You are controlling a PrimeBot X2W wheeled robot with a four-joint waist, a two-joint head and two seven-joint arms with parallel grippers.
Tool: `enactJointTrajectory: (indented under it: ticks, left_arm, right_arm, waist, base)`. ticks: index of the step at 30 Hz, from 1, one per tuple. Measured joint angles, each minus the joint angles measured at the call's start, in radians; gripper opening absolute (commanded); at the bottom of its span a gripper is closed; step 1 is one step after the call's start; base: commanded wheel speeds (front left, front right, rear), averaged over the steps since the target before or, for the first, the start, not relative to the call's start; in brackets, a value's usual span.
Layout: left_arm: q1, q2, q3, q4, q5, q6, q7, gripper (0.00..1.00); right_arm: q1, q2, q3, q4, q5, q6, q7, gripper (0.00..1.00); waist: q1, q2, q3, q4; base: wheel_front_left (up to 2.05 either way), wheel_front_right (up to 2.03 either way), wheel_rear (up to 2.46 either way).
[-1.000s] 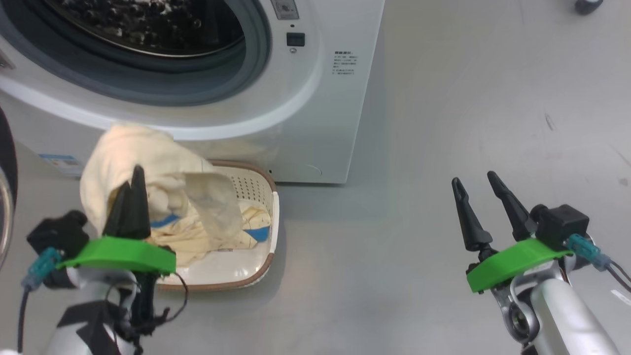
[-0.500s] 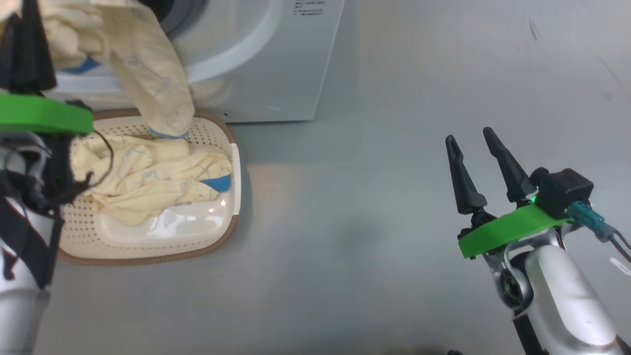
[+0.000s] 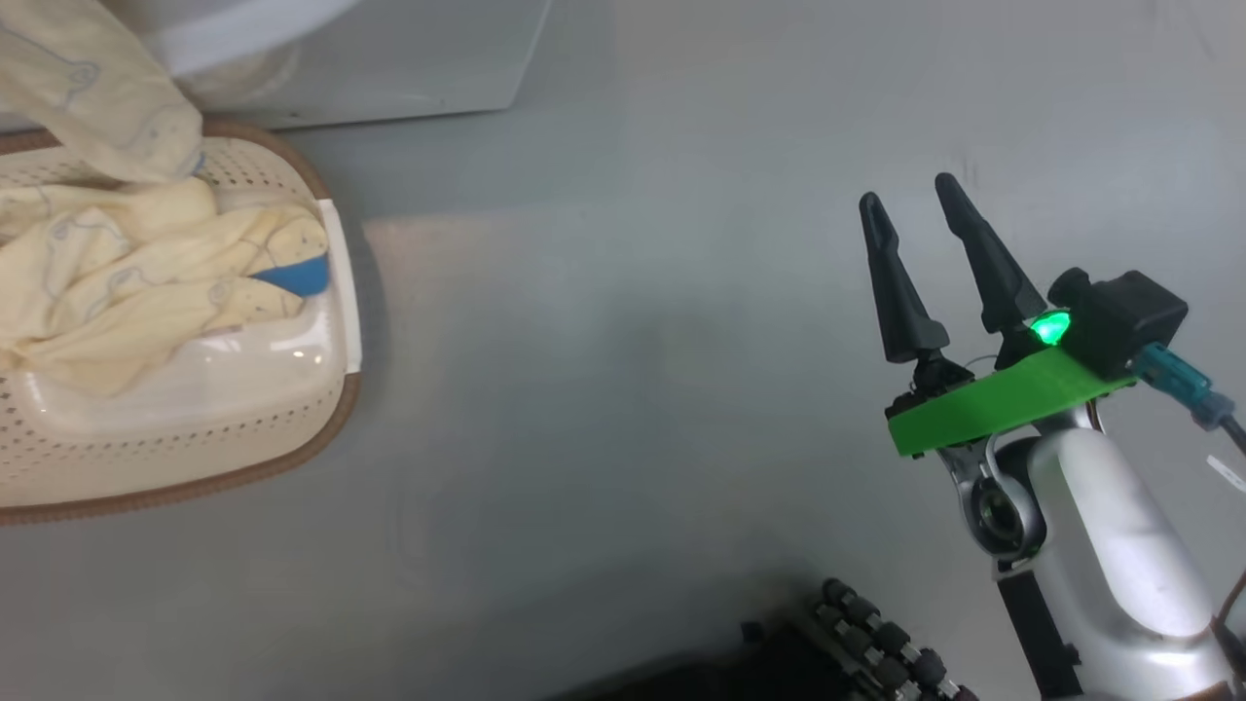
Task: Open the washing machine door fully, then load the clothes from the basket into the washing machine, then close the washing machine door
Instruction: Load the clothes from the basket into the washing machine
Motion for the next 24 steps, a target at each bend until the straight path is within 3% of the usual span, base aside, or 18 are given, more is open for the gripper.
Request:
enactJointTrajectory:
  ticks: [9, 17, 24]
  left_arm:
    - [-0.266, 0.143, -0.086, 0.059, -0.014, 0.000, -0.013, 0.00]
    - [-0.476, 0.160, -0.200, 0.159, -0.017, 0.000, -0.063, 0.00]
    - [-0.576, 0.157, -0.271, 0.288, -0.050, 0.000, -0.085, 0.00]
  right_arm:
    - [-0.043, 0.003, -0.003, -0.024, 0.102, 0.000, 0.000, 1.00]
    - [-0.095, 0.004, 0.033, -0.027, 0.134, 0.000, 0.000, 1.00]
    - [-0.098, 0.004, 0.043, -0.025, 0.139, 0.000, 0.000, 1.00]
  waist:
    - [0.0000, 0.0000, 0.138, -0.072]
    - [0.0001, 0.0000, 0.229, -0.112]
    - [-0.0002, 0.0000, 0.231, -0.129]
  base:
    - [0.00, 0.00, 0.00]
    - [0.00, 0.00, 0.00]
    - [0.00, 0.00, 0.00]
